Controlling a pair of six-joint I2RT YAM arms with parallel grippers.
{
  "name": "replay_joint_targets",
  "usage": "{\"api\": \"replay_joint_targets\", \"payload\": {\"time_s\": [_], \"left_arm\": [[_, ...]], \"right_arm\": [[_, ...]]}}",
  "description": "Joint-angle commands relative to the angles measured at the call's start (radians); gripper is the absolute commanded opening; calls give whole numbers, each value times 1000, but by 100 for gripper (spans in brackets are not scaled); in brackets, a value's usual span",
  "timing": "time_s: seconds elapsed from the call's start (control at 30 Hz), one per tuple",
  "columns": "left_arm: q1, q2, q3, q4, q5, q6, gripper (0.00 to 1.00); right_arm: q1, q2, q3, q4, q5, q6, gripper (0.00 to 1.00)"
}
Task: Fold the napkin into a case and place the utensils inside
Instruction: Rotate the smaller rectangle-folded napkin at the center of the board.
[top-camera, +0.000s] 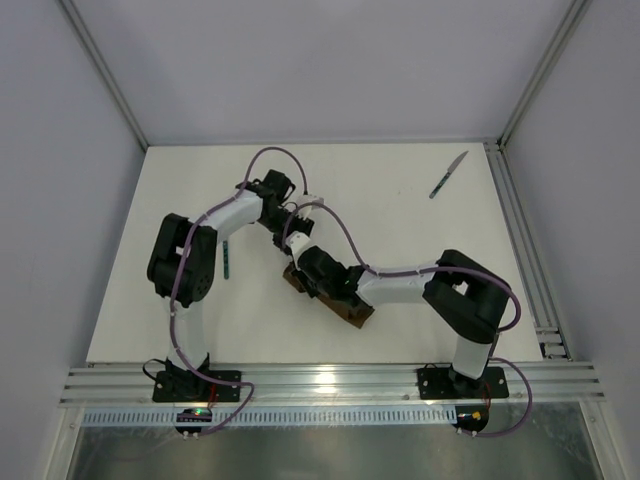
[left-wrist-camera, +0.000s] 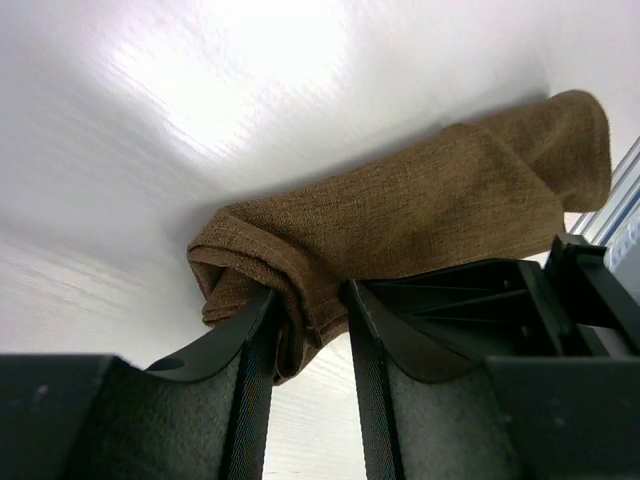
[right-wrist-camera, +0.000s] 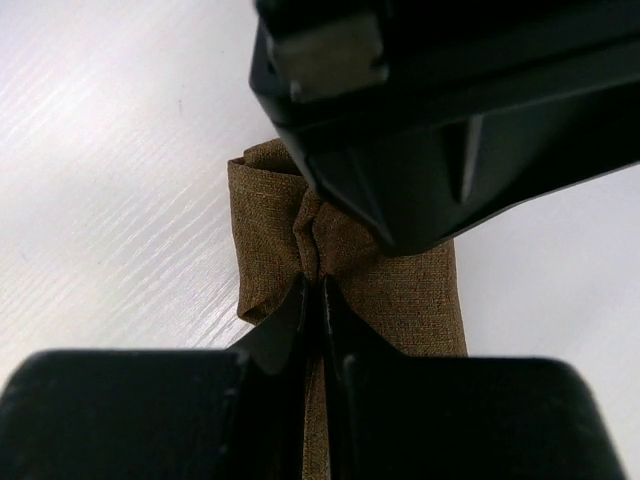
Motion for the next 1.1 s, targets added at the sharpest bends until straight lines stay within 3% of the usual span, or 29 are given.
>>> {"api": "replay_joint_targets", "payload": {"time_s": [0.0, 0.17, 0.4, 0.6, 0.77, 0.9, 1.07], "left_arm": [[3, -52, 79, -35, 3, 20, 36], [42, -55, 128, -61, 10, 16, 44], [131, -141, 153, -60, -111, 29, 41], [59, -201, -89, 126, -190, 94, 42], [4, -219, -235, 345, -230, 137, 52], [-5, -199, -249, 460, -224, 169, 56], [-33, -173, -234, 416, -218, 223, 58]], "right_arm": [[-22, -7, -8, 47, -9, 62, 4], [-74, 20, -12, 74, -10, 129, 4], [-177, 80, 58, 78, -66, 285, 4], [-195, 123, 123, 53, -82, 342, 4], [-220, 109, 90, 59, -104, 384, 4], [-244, 100, 61, 88, -141, 407, 4], [-252, 97, 61, 96, -164, 414, 4]]}}
